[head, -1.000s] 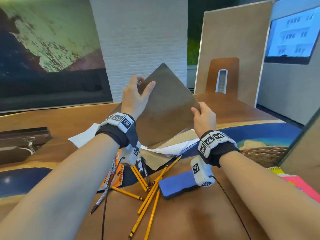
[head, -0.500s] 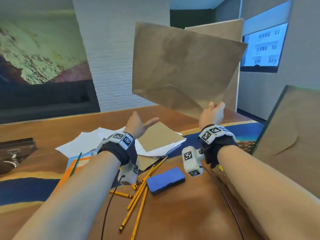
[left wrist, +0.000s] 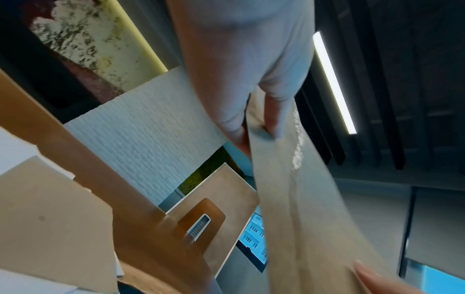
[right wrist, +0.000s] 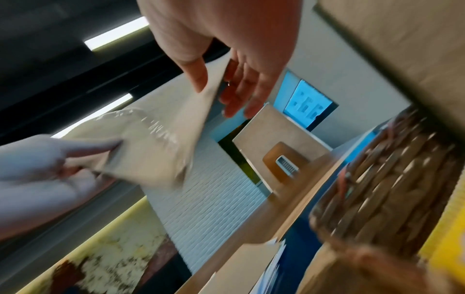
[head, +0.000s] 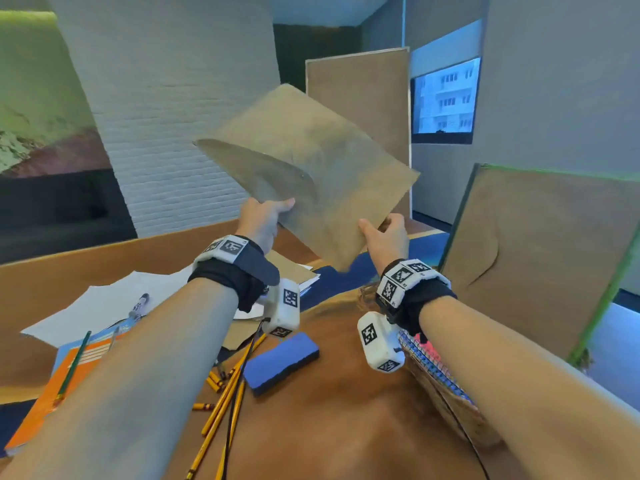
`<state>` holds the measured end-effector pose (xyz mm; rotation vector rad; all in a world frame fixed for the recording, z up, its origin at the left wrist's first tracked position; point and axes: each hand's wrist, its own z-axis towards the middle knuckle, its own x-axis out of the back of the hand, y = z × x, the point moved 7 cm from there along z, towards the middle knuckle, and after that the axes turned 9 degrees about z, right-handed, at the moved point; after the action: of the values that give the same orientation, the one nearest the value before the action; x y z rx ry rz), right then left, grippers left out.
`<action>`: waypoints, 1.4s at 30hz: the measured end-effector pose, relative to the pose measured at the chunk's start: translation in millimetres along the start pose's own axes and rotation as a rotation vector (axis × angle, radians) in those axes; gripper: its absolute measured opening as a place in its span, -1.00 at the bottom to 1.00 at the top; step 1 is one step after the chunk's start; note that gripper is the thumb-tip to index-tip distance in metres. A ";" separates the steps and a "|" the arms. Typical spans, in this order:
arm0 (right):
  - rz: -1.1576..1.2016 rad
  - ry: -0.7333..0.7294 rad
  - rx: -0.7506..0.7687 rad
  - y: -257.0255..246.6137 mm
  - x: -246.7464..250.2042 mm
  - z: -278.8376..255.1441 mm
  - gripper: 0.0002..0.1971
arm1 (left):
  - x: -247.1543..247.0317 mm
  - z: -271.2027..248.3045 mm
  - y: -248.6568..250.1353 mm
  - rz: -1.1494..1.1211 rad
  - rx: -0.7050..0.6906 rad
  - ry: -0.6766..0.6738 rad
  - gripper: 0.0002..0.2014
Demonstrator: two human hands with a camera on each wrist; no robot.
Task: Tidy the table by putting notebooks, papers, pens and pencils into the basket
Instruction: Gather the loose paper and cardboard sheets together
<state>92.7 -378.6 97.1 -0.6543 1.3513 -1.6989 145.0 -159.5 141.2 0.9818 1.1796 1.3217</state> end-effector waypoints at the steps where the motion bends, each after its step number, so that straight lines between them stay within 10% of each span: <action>1: 0.009 0.042 0.002 -2.8 13.5 3.3 -0.56 | -6.1 -2.8 3.4 0.020 0.008 -0.030 -0.32; 7: -0.102 0.168 0.110 -23.4 92.8 30.1 -0.14 | -36.6 2.6 4.9 0.069 0.008 0.002 0.10; 12: -0.205 0.150 0.229 -35.0 140.8 45.3 -0.25 | -88.2 -9.3 7.6 0.186 0.012 -0.046 -0.67; 15: -0.194 0.191 0.303 -43.4 164.6 46.1 -0.44 | -125.5 -2.8 -2.1 0.204 0.027 -0.110 -0.56; 18: -0.137 0.304 0.420 -53.5 189.3 38.4 -0.76 | -164.3 -9.1 -6.3 0.238 0.039 -0.191 -0.92; 34: -0.306 0.479 0.537 -63.1 271.2 37.7 -0.85 | -301.5 -19.8 -68.4 0.566 0.032 -0.689 -0.83; 42: -0.516 0.473 0.539 -58.8 287.1 38.6 -0.69 | -316.5 -4.4 -90.5 0.727 -0.075 -0.586 -0.67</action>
<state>-38.0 -641.0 134.7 -0.3019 0.9807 -2.6317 188.9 -478.6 73.1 1.6874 0.3165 1.4486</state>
